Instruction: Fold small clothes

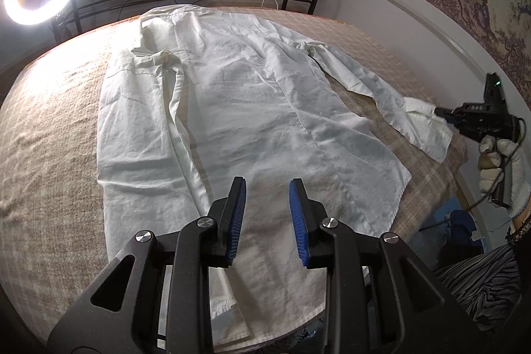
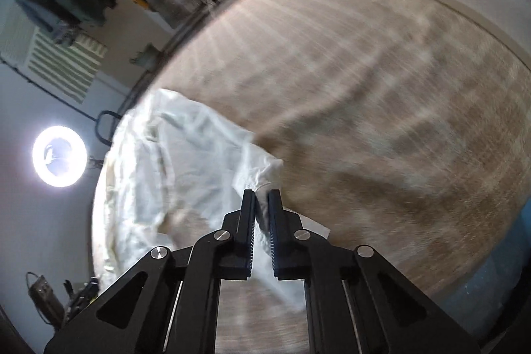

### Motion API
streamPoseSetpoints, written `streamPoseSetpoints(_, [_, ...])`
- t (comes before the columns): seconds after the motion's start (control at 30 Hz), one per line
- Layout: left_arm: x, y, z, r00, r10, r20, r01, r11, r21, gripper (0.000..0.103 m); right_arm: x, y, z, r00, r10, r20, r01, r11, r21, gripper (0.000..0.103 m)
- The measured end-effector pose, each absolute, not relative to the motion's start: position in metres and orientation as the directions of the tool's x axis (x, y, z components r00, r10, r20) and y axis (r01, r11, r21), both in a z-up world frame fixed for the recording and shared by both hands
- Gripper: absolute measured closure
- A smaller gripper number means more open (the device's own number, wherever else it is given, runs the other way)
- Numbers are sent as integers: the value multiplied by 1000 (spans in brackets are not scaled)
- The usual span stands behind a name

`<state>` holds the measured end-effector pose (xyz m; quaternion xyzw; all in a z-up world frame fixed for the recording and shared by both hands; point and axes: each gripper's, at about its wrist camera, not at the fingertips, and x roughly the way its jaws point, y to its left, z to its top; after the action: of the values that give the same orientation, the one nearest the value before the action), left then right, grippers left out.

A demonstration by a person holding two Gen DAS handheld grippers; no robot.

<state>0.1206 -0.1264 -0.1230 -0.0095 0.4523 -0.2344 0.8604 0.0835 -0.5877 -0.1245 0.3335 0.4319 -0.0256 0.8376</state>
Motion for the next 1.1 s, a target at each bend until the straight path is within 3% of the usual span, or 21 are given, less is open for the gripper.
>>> streamPoseSetpoints(0.3, [117, -117, -124, 489, -404, -773, 371, 899, -235, 76, 90, -470, -81, 632, 336, -698, 6, 899, 438, 98])
streamPoseSetpoints(0.57, [116, -106, -126, 492, -416, -765, 319, 903, -286, 76, 75, -350, -112, 436, 421, -795, -351, 893, 280, 101])
streamPoseSetpoints(0.67, [115, -114, -129, 479, -453, -752, 318, 888, -333, 76, 75, -347, -111, 419, 420, -805, -382, 886, 263, 101])
streamPoseSetpoints(0.8, [114, -151, -132, 457, -507, -731, 378, 854, -357, 76, 90, -389, -86, 475, 458, -752, -297, 887, 353, 100])
streamPoseSetpoints(0.87, [113, -171, -133, 434, -540, -721, 413, 830, -374, 59, 103, -419, -73, 520, 464, -718, -228, 885, 406, 100])
streamPoseSetpoints(0.9, [111, -188, -134, 418, -566, -711, 445, 810, -383, 55, 109, -432, -68, 534, 465, -706, -200, 881, 429, 99])
streamPoseSetpoints(0.93, [110, -199, -134, 409, -574, -709, 466, 800, -379, 51, 114, -446, -64, 540, 464, -703, -178, 878, 443, 92])
streamPoseSetpoints(0.97, [109, -216, -135, 400, -576, -713, 496, 790, -360, 49, 122, -462, -62, 551, 445, -706, -148, 885, 442, 74])
streamPoseSetpoints(1.03, [109, -241, -138, 399, -558, -727, 533, 787, -311, 45, 132, -484, -60, 587, 402, -702, -98, 897, 431, 55])
streamPoseSetpoints(1.1, [115, -267, -144, 419, -512, -750, 548, 801, -240, 45, 148, -505, -63, 596, 390, -702, -49, 890, 453, 54])
